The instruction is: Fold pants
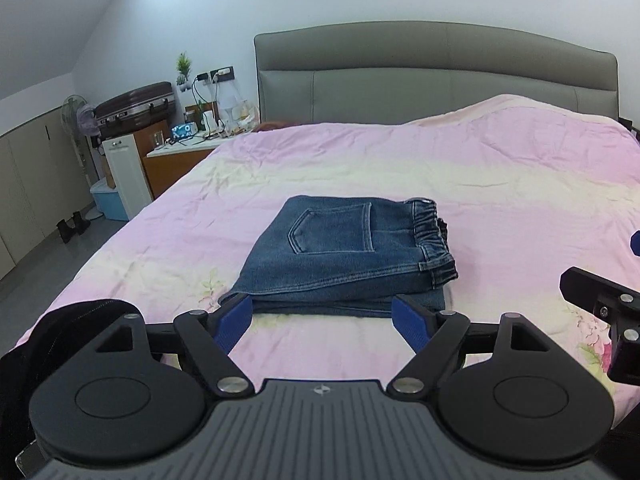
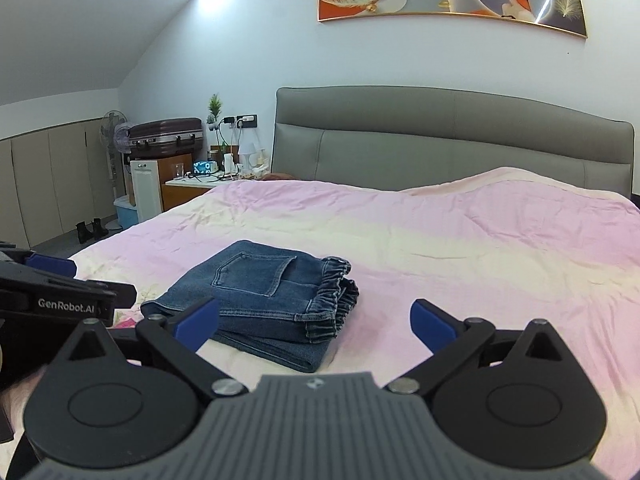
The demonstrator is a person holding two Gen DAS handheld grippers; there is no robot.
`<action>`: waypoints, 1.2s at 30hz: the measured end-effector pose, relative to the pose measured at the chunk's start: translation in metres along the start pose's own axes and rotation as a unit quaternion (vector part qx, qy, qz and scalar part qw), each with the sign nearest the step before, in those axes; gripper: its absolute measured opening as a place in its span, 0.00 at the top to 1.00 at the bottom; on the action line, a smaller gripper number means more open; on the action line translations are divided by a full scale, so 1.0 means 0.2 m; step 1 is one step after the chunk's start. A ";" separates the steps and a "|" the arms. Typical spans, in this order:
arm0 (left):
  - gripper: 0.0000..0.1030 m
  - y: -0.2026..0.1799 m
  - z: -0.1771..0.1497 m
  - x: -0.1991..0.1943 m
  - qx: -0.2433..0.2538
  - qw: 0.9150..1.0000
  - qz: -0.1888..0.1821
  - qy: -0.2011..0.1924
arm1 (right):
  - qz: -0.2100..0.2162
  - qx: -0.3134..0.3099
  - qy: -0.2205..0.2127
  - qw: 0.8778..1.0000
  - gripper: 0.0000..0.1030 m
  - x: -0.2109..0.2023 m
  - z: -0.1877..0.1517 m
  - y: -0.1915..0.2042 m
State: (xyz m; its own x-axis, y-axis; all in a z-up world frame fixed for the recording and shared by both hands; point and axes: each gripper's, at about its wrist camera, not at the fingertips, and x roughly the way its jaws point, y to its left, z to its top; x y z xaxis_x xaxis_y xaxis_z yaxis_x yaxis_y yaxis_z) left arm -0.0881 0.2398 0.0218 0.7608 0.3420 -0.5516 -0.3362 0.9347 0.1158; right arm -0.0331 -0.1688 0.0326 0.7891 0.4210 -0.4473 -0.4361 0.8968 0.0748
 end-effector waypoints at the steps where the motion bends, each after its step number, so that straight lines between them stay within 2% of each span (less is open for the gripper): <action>1: 0.10 -0.01 -0.02 0.01 -0.001 1.000 0.000 0.005 | -0.003 -0.001 0.005 1.000 0.05 0.02 -0.01 0.01; 12: 0.10 -0.11 -0.09 0.11 0.004 0.999 -0.006 0.044 | -0.015 -0.006 0.027 1.000 0.05 0.14 -0.08 -0.02; 36: 0.10 -0.12 -0.06 0.06 0.011 0.999 -0.005 0.039 | -0.015 0.001 0.016 1.000 0.05 0.10 -0.08 -0.04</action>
State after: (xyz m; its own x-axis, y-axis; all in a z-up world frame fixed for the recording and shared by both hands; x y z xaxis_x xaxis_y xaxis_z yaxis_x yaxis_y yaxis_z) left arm -0.0767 0.2214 0.0029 0.7181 0.3242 -0.6158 -0.3154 0.9404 0.1273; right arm -0.0205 -0.1690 0.0086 0.7876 0.3895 -0.4775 -0.4116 0.9092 0.0627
